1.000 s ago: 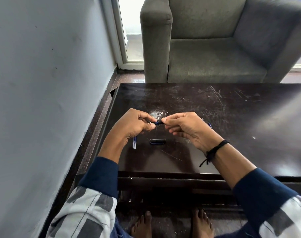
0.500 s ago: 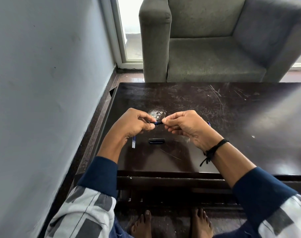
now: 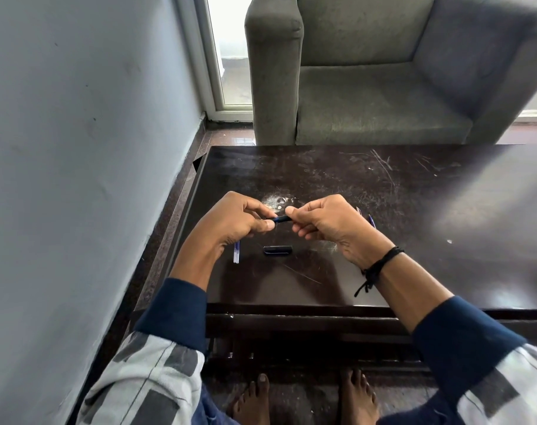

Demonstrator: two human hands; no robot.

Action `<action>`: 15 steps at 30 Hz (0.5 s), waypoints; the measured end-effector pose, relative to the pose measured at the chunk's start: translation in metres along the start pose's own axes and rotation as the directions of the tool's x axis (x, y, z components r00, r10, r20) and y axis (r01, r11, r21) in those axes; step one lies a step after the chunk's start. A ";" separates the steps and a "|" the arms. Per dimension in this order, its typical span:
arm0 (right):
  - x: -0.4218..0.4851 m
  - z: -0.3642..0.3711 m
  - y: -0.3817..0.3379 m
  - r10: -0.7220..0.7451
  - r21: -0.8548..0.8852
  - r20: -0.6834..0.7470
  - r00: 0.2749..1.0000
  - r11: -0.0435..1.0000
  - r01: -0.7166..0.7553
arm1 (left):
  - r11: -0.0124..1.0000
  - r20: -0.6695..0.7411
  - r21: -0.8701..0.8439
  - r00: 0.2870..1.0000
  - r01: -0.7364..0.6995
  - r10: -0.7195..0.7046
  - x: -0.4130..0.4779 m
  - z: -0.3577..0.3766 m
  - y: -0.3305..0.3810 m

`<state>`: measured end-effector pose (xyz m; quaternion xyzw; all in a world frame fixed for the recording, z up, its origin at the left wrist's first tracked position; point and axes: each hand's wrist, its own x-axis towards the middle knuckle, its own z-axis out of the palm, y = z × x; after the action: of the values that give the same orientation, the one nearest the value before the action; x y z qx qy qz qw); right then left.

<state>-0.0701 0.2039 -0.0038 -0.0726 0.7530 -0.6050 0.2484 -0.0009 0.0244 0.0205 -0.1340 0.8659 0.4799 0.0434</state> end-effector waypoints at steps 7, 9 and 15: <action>-0.001 0.000 -0.002 -0.033 0.009 0.030 0.999 0.999 0.032 | 1.000 0.010 -0.011 1.000 -0.004 0.004 0.000 0.000 -0.002; -0.001 0.000 -0.002 -0.043 -0.005 0.027 0.999 0.999 0.043 | 1.000 0.014 -0.021 1.000 -0.008 0.008 0.000 0.001 -0.002; -0.001 0.001 -0.001 -0.027 -0.005 0.022 0.999 1.000 0.027 | 1.000 0.011 -0.008 1.000 -0.008 0.008 0.001 0.001 -0.002</action>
<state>-0.0690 0.2037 -0.0031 -0.0900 0.7507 -0.6056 0.2482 -0.0014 0.0242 0.0179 -0.1282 0.8642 0.4843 0.0456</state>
